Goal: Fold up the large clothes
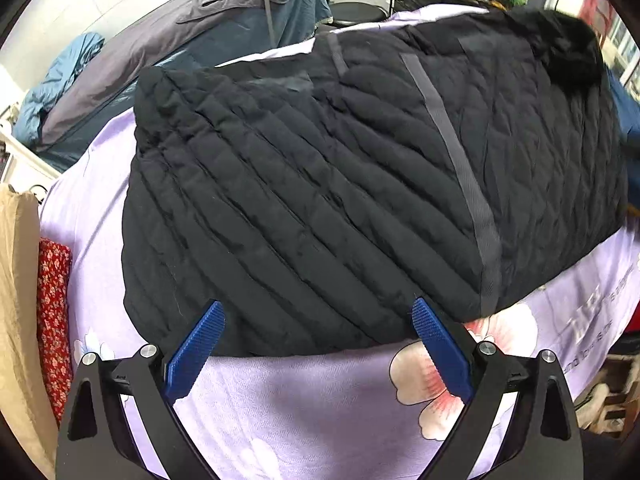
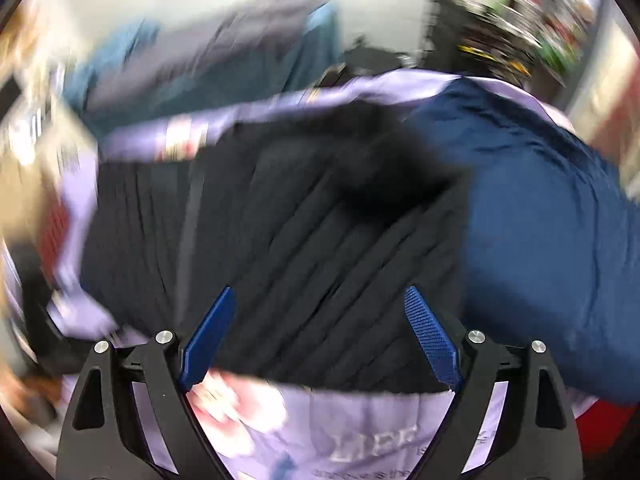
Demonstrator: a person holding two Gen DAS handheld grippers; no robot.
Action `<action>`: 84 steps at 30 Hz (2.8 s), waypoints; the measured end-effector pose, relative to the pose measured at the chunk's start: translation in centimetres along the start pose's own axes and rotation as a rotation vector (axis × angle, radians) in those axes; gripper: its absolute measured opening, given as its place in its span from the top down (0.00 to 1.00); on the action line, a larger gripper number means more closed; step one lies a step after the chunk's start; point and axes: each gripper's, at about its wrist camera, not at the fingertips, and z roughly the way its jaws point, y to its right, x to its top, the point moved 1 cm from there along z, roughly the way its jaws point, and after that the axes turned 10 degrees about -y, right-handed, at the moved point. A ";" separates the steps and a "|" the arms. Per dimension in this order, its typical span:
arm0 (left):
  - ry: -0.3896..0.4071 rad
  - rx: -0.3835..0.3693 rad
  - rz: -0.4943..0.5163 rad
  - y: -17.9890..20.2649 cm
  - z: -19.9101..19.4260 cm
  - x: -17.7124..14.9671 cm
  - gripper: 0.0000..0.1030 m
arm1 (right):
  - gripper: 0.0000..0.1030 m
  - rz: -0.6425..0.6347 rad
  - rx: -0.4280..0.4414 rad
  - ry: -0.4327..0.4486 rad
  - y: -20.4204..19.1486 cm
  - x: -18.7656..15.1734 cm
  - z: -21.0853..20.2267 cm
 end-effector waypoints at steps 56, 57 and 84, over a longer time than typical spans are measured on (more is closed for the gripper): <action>0.021 0.027 -0.084 -4.8 1.3 1.0 0.06 | 0.06 -0.115 -0.183 -0.128 -4.1 0.6 10.5; 0.020 0.025 -0.096 -5.2 1.2 0.2 0.06 | 0.06 -0.108 -0.181 -0.120 -3.8 0.2 10.2; -0.032 -0.058 -0.160 -5.1 1.0 -4.5 0.08 | 0.06 0.147 0.032 0.054 9.8 3.9 6.7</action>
